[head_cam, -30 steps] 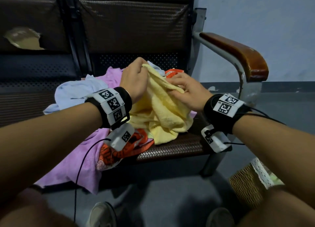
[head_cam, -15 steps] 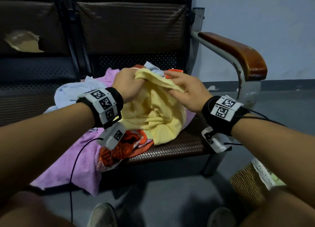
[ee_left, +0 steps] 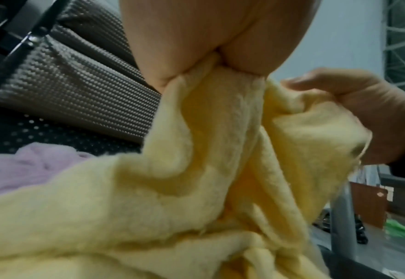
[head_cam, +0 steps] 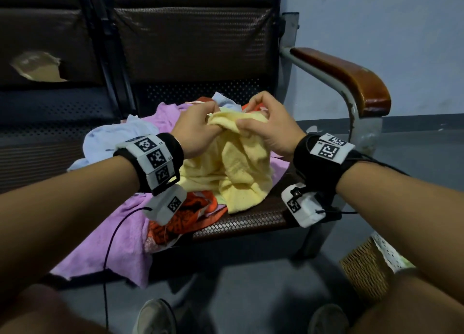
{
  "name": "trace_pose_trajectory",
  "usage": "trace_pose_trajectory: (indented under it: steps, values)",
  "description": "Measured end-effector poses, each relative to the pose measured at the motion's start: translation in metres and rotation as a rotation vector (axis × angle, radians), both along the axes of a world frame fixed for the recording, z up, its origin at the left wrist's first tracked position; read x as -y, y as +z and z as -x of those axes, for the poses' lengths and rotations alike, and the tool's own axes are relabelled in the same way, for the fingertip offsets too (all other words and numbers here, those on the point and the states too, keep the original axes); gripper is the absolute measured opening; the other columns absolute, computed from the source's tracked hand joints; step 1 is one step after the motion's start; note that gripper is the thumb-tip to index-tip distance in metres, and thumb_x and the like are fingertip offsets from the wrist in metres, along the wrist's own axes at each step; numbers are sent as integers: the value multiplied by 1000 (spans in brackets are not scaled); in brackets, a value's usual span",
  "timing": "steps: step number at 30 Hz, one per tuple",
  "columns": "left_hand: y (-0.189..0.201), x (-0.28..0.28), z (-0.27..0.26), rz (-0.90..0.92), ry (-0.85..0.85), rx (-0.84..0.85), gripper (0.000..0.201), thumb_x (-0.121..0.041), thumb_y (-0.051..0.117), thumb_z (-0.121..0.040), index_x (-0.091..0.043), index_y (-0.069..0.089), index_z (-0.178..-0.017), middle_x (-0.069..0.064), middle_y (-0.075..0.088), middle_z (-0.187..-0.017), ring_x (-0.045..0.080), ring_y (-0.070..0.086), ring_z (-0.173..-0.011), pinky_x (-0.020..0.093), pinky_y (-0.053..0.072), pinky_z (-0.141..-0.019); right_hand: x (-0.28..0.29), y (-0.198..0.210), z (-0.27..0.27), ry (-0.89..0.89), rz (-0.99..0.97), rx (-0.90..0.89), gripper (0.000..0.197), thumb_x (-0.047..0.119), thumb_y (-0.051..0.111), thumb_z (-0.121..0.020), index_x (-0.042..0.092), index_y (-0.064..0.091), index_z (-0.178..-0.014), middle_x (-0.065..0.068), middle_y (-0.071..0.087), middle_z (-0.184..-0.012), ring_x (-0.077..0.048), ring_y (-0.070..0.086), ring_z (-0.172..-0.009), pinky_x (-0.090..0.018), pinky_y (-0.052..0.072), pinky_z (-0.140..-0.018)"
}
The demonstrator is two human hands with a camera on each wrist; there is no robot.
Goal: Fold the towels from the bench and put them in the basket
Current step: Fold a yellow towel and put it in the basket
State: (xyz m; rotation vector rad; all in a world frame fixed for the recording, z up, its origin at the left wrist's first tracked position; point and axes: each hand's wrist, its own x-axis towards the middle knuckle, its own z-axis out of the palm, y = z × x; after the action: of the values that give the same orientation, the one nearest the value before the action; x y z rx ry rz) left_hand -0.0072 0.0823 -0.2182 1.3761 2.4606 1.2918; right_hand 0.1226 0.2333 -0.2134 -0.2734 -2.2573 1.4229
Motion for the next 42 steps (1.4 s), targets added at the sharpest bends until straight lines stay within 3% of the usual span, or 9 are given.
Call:
trace_pose_trajectory:
  steps: [4,11,16,20,24,27,32,37,42]
  values:
    - [3,4,6,-67,44,104,25,-7,50,-91,-25,67,-92,-13,66,-89,11,62,-92,30,49,-84,-11,-7,-7,52,-128,187,24,34,73,-89,11,69,-97,12,55,-52,-6,46,-50,-29,41,-58]
    - [4,6,3,-116,16,309,32,-3,47,-93,-19,74,-96,5,73,-102,20,67,-102,40,54,-93,-1,-26,-9,154,-464,439,49,51,79,-78,27,64,-118,-1,56,-122,-14,56,-110,-30,46,-98]
    - [10,3,-7,-48,-10,149,17,-12,62,-82,-19,67,-96,10,70,-102,19,64,-94,44,53,-90,-6,-18,-8,-41,-575,324,11,18,58,-92,10,66,-92,-10,65,-100,-28,60,-96,-42,49,-87]
    - [7,3,-17,150,-102,11,53,-24,82,-73,-16,54,-117,7,67,-101,22,64,-95,38,52,-84,1,-7,-9,-42,-566,131,11,17,60,-90,19,61,-79,-2,64,-81,-22,58,-78,-39,47,-72]
    - [6,-2,-17,106,-67,-58,5,-10,60,-87,-12,65,-86,1,66,-86,25,64,-91,36,48,-79,4,-2,-7,17,-639,9,21,24,71,-86,6,72,-76,-3,69,-95,-22,62,-89,-35,47,-82]
    - [15,1,0,-41,171,64,25,-15,49,-87,-21,68,-72,-12,63,-69,14,58,-71,27,43,-60,-10,-3,-11,30,-641,107,34,21,67,-84,1,56,-59,-11,64,-70,-26,56,-71,-36,47,-69]
    - [28,10,18,-198,229,413,29,-17,47,-79,-13,75,-83,12,74,-89,31,70,-88,45,58,-80,-21,-12,-15,-72,-598,103,25,30,70,-89,13,54,-80,1,69,-117,-11,57,-108,-29,43,-89]
    - [31,11,-5,97,-156,98,21,-21,63,-85,-13,76,-98,6,75,-93,18,69,-86,37,54,-78,-9,-1,-8,43,-491,41,81,18,70,-86,31,29,-154,-4,41,-148,-15,42,-136,-31,40,-109]
    - [40,12,-17,176,-152,-43,38,-34,53,-72,-9,76,-91,14,72,-85,26,63,-77,41,50,-74,6,5,-5,117,-554,161,30,14,70,-87,7,69,-116,-10,68,-117,-23,62,-111,-43,48,-100]
